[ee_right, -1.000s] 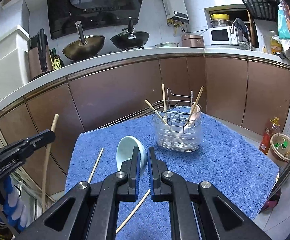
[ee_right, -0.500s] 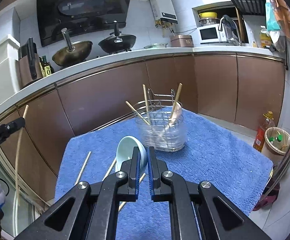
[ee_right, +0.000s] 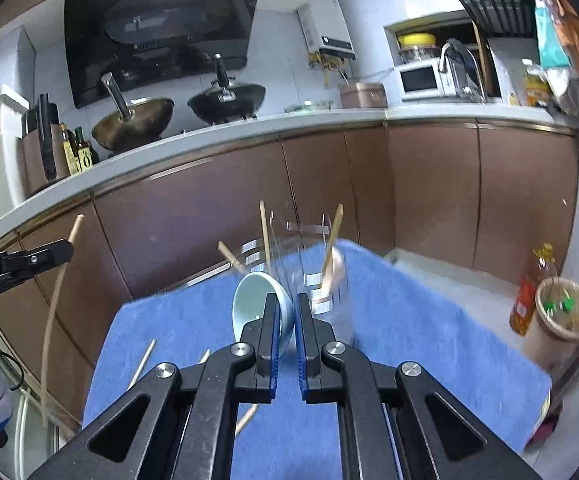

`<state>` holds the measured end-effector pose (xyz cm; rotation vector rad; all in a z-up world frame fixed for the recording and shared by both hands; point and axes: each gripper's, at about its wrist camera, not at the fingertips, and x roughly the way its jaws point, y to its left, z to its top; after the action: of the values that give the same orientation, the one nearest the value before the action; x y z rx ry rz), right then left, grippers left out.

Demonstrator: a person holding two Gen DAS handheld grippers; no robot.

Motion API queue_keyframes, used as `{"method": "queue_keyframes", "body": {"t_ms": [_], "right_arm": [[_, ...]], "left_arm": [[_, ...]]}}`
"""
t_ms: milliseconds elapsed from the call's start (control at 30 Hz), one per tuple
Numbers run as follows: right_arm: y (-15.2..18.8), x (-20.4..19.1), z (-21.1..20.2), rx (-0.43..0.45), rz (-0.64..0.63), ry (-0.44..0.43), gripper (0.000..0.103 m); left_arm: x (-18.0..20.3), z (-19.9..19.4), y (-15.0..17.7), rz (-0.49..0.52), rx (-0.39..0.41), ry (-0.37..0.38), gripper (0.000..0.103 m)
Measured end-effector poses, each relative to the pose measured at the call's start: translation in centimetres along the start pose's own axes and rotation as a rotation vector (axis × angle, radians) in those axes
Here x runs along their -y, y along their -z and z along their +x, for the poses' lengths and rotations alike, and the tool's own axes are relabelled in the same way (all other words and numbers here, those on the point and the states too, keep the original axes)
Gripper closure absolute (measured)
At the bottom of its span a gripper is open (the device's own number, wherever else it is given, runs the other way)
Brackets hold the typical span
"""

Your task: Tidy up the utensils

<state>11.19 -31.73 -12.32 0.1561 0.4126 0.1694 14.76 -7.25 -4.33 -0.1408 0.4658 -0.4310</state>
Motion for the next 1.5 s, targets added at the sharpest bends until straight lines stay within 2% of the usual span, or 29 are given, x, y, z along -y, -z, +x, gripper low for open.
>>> {"method": "queue_keyframes", "body": {"t_ms": [133,333,467,600,800,900,1000,1100,1133,1200,1267,1333,1500], "right_arm": [[-3.0,0.7,1.4,0.069,-0.015,-0.018,0.096],[-6.7,1.7,3.3,0.164,-0.034,0.014,0.095],[-8.3,2.4,4.8,0.217,-0.051,0.052,0.095],[-9.1,2.5,6.5,0.256,-0.099,0.104,0.095],[-8.6,2.2,9.8,0.291,-0.150,0.176,0.095],[-7.8,2.5,10.9,0.287,-0.155,0.210,0.095],[-6.4,2.4,11.8,0.277,-0.180,0.241,0.094],[-4.8,2.3,12.2,0.257,-0.195,0.231,0.092],[-4.5,2.3,12.2,0.248,-0.198,0.230,0.092],[-3.9,2.2,11.8,0.242,-0.197,0.221,0.088],[-3.6,2.5,11.1,0.246,-0.181,0.218,0.077],[-3.7,2.9,10.2,0.248,-0.156,0.207,0.073],[-4.2,3.7,6.3,0.251,-0.104,0.208,0.072]], "left_arm": [[1.5,2.5,-3.3,-0.018,0.061,0.015,0.099],[2.5,7.3,-7.7,-0.085,0.131,0.002,0.099],[3.0,11.2,-9.9,-0.127,0.166,-0.023,0.099],[3.4,14.3,-10.7,-0.135,0.227,-0.098,0.098],[3.4,18.5,-9.9,-0.138,0.302,-0.222,0.098],[3.0,20.1,-8.4,-0.147,0.334,-0.246,0.098],[3.0,21.3,-6.1,-0.115,0.368,-0.267,0.098],[2.7,22.2,-4.1,-0.098,0.335,-0.233,0.096],[2.8,22.4,-3.5,-0.079,0.316,-0.243,0.095],[2.7,22.4,-3.0,-0.061,0.301,-0.242,0.082],[2.8,21.7,-2.6,-0.053,0.292,-0.234,0.075],[3.1,20.6,-2.5,-0.019,0.280,-0.229,0.071],[3.2,17.2,-2.9,0.012,0.233,-0.231,0.063]]}}
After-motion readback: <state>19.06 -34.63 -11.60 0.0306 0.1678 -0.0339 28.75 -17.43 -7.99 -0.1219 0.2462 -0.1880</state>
